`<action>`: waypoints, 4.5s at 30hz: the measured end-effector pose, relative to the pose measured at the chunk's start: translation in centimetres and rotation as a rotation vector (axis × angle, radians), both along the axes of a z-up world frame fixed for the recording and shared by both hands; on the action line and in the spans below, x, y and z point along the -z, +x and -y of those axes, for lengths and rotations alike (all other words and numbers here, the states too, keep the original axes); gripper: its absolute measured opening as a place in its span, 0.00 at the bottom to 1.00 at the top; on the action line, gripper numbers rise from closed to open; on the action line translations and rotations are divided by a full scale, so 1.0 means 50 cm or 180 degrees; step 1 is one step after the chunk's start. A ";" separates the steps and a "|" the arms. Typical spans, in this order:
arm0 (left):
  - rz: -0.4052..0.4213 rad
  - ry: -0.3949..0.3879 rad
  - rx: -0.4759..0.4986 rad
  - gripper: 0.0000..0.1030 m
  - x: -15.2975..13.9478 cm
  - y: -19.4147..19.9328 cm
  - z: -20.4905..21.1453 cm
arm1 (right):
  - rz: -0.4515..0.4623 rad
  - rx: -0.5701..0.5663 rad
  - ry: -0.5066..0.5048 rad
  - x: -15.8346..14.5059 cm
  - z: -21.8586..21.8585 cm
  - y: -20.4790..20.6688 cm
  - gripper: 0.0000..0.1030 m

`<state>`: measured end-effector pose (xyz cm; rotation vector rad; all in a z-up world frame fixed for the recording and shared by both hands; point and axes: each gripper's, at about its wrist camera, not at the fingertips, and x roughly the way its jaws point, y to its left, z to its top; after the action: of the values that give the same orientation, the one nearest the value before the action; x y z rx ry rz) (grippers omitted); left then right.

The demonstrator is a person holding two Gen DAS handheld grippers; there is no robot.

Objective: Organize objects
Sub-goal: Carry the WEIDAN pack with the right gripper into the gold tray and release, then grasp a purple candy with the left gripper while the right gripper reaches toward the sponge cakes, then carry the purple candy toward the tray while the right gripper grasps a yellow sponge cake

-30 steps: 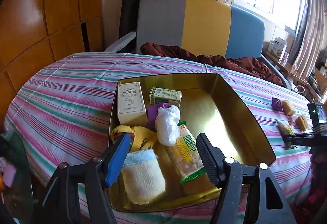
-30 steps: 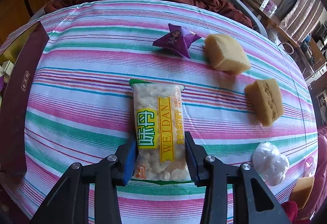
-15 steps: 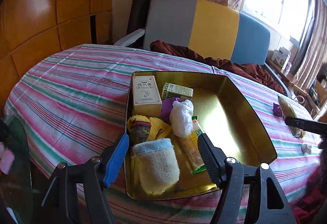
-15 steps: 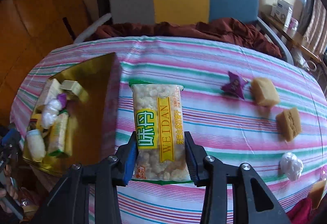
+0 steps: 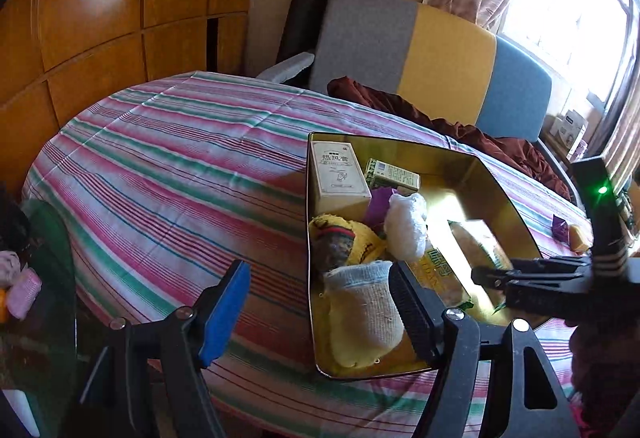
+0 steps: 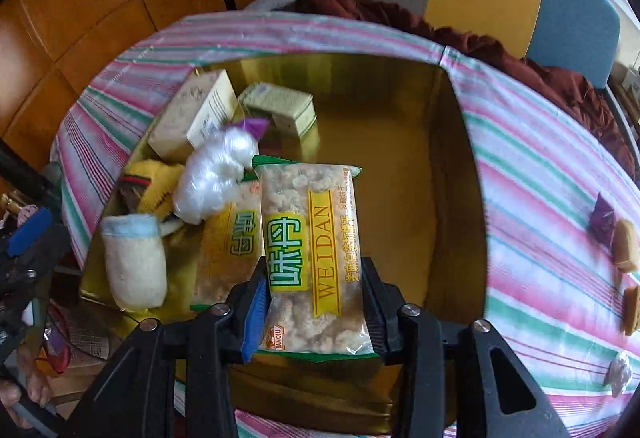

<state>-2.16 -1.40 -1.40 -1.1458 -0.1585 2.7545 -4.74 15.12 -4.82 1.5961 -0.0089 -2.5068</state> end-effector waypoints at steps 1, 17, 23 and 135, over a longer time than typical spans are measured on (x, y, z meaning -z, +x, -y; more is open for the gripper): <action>0.0006 0.0003 -0.0004 0.71 0.002 0.000 0.001 | 0.0058 -0.0007 0.0007 0.012 0.006 -0.002 0.41; -0.0098 -0.0114 0.0104 0.81 -0.015 0.012 -0.028 | 0.0052 -0.0141 -0.0215 0.023 0.011 0.046 0.51; -0.0129 -0.0150 0.0144 0.81 -0.025 0.019 -0.037 | -0.0179 -0.0050 -0.0212 -0.022 -0.006 0.062 0.51; 0.0175 -0.0500 0.2538 0.35 0.138 0.092 -0.755 | -0.0212 0.2089 -0.0265 -0.069 -0.767 0.063 0.77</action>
<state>2.44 36.37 -8.31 -1.0190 0.4254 2.0475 -1.60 53.46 -1.36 1.6738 -0.7300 -2.9631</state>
